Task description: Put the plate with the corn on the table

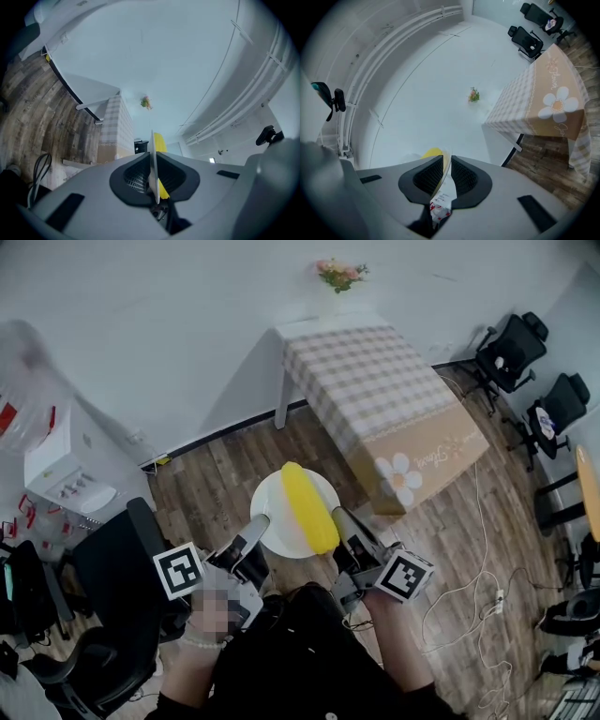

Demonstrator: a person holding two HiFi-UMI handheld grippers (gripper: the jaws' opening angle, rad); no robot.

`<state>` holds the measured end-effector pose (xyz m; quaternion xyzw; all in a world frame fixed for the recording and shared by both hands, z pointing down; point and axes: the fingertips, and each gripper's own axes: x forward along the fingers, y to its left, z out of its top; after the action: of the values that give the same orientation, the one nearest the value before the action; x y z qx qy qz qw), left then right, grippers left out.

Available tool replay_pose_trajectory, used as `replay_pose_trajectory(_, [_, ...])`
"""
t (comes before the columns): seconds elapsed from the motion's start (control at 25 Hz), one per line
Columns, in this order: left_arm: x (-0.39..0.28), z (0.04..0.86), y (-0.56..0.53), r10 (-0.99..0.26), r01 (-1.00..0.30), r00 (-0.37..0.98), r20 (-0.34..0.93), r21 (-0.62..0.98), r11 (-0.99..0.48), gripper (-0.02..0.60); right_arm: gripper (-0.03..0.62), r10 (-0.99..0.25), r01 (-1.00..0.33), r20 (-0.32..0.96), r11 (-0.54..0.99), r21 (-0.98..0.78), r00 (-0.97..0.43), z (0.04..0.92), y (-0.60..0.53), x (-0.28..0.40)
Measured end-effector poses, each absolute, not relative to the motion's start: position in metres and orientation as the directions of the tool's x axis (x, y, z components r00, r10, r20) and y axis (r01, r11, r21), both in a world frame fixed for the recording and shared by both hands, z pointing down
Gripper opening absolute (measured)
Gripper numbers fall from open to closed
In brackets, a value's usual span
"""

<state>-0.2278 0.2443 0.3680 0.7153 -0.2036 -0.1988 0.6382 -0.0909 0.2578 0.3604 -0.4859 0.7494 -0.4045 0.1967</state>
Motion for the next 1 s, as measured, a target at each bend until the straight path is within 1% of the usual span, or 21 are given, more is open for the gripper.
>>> replay_pose_trajectory(0.16, [-0.234,0.368,0.244,-0.552,-0.044,0.833,-0.021,0.994,-0.105,0.035,0.081,-0.888,-0.584,0.121,0.184,-0.791,-0.443,0.364,0.259,-0.095])
replay_pose_trajectory(0.52, [-0.230,0.370,0.242,-0.550,-0.048,0.835,-0.016,0.994,-0.101,0.035,0.080,-0.885,-0.560,0.096,0.201,-0.804,-0.455,0.360,0.255,-0.096])
replay_pose_trajectory(0.64, [-0.230,0.373,0.239,-0.548,-0.050,0.836,-0.016,0.993,-0.105,0.035,0.078,-0.889,-0.563,0.105,0.187,-0.805,-0.446,0.366,0.253,-0.094])
replay_pose_trajectory(1.0, [-0.215,0.375,0.197,-0.561,-0.047,0.828,-0.021,0.993,-0.107,0.035,0.077,-0.874,-0.527,0.074,0.221,-0.821,-0.481,0.363,0.205,-0.082])
